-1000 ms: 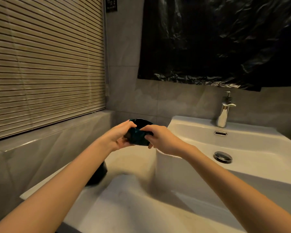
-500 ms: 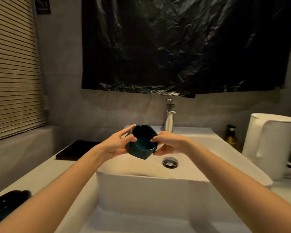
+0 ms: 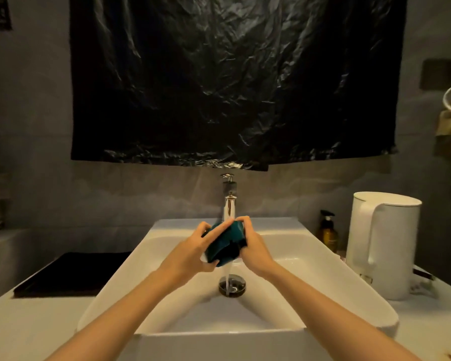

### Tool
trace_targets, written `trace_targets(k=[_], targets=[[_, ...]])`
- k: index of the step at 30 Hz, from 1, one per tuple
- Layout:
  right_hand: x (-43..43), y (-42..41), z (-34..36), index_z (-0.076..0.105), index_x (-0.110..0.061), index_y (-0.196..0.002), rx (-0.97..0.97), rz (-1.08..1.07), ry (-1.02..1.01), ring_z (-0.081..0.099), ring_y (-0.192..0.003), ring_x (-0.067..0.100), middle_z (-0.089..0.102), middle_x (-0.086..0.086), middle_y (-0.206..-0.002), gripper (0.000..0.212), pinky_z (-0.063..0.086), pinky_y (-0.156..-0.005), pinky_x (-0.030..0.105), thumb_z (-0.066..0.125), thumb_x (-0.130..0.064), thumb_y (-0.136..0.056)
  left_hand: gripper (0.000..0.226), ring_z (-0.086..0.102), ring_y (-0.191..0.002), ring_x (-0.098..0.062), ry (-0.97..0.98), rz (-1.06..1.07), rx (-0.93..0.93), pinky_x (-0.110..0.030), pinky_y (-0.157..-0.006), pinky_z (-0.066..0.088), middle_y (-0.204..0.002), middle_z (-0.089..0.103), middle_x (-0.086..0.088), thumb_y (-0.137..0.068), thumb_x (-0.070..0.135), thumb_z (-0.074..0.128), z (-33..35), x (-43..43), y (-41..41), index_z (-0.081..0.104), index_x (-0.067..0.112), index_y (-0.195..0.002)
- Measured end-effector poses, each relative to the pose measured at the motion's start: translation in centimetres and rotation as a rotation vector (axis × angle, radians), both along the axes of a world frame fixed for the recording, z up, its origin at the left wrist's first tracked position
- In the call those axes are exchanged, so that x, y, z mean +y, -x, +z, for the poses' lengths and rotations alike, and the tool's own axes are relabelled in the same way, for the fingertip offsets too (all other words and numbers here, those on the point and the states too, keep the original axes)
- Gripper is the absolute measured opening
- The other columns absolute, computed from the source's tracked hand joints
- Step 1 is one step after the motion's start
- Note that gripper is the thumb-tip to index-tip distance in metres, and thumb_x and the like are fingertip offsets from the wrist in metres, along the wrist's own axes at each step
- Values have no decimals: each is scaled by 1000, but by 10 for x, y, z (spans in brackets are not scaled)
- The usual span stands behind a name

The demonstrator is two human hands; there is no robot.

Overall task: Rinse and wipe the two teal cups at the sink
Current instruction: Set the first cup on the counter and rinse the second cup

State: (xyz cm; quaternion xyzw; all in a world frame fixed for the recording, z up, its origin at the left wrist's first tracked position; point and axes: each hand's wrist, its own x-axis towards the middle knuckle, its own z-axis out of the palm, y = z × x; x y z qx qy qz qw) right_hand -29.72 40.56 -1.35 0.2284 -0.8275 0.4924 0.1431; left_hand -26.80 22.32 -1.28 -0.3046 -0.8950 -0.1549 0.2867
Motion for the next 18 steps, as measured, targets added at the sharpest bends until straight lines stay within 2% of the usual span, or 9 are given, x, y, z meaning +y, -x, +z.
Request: trace_targets(k=[2,4,5,7,10,13,14,18], targets=[[1,5,-2,35,-35,-116,93,-21,-3,60,-87,22,61,5,-100,59,54,-71,36,40,14,-82,106,58,-84,-17,61,12,159,-25,-67,56,-115,41,1,-72,18,77,-3,2,7,7,48,-145],[3,9,-5,34,-30,-122,167,-34,-15,58,-89,22,58,4,-103,58,51,-72,33,42,13,-84,103,63,-78,-20,97,9,273,-25,-60,57,-112,41,1,-65,16,83,-5,1,16,21,33,-146],[5,9,-6,34,-29,-124,189,-41,-22,57,-90,22,57,4,-104,59,52,-74,33,43,13,-84,102,64,-76,-20,111,8,299,-25,-59,58,-112,41,1,-64,17,85,-6,1,20,24,29,-145],[7,12,-7,34,-28,-125,195,-44,-34,57,-90,20,56,3,-104,58,53,-73,30,44,13,-85,98,64,-78,-19,90,2,275,-25,-61,58,-112,41,2,-66,19,83,-6,2,24,24,31,-144],[8,17,-8,42,-25,-122,145,-102,-2,58,-90,20,61,3,-102,51,52,-72,28,43,11,-86,95,56,-90,-12,-119,-15,74,-19,-76,53,-111,47,5,-68,22,79,-6,11,26,24,47,-142],[12,24,-9,54,-21,-124,107,-262,-36,59,-97,23,66,5,-109,40,48,-78,30,41,0,-91,90,54,-104,-9,-420,-66,-184,-23,-88,51,-117,55,9,-65,24,79,-3,25,29,33,47,-139],[13,25,-9,57,-21,-123,100,-297,-52,60,-98,23,67,4,-111,37,48,-79,30,41,-5,-93,87,55,-108,-11,-512,-85,-288,-25,-87,53,-120,56,9,-66,21,79,-1,29,29,35,45,-138],[14,26,-4,65,-19,-116,56,-362,-44,63,-91,20,69,2,-104,26,55,-73,32,47,-28,-99,69,58,-107,-27,-887,-43,-750,-36,-67,60,-120,57,-3,-79,4,72,8,31,30,44,37,-133]])
